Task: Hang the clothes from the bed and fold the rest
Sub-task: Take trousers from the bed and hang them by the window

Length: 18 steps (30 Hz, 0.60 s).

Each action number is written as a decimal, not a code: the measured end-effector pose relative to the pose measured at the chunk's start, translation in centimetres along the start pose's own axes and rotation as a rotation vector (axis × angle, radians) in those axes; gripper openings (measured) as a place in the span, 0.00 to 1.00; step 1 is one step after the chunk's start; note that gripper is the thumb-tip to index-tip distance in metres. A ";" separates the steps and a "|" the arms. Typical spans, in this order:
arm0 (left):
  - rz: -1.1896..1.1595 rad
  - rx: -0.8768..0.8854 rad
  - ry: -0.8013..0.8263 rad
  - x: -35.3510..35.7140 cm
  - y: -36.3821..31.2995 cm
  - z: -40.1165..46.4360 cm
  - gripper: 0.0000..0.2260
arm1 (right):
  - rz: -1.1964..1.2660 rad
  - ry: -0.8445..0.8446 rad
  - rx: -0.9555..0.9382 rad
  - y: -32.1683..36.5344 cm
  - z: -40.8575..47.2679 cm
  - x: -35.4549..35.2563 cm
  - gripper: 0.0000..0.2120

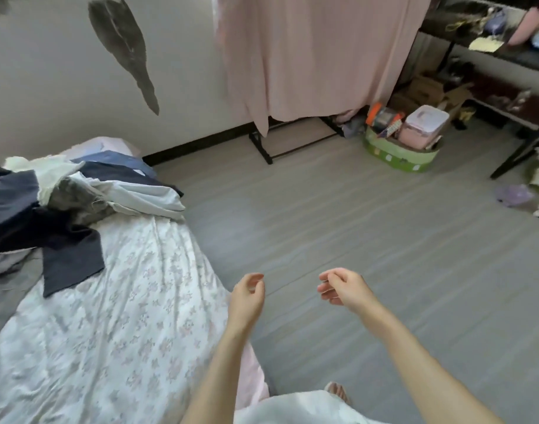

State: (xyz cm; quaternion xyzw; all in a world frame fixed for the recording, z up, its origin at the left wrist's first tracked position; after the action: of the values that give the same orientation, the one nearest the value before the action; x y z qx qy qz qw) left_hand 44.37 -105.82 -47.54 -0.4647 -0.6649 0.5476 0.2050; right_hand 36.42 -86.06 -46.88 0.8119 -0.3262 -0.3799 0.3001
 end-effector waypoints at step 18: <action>-0.172 -0.096 -0.491 -13.8 -5.4 18.9 0.09 | -0.310 0.442 -0.299 24.5 23.3 10.0 0.11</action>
State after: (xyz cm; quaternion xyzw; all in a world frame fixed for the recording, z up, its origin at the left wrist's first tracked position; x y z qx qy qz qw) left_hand 34.16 -127.41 -45.29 -0.2689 -0.7571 0.5923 0.0614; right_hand 15.10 -114.11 -45.44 0.8619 -0.0656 -0.2793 0.4182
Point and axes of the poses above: each hand's wrist, its own z-axis towards the middle knuckle, its own x-axis out of the palm, y = z × x, the point moved 9 cm from there along z, towards the middle knuckle, and after that the axes turned 13 degrees about -z, right-handed, at the moved point
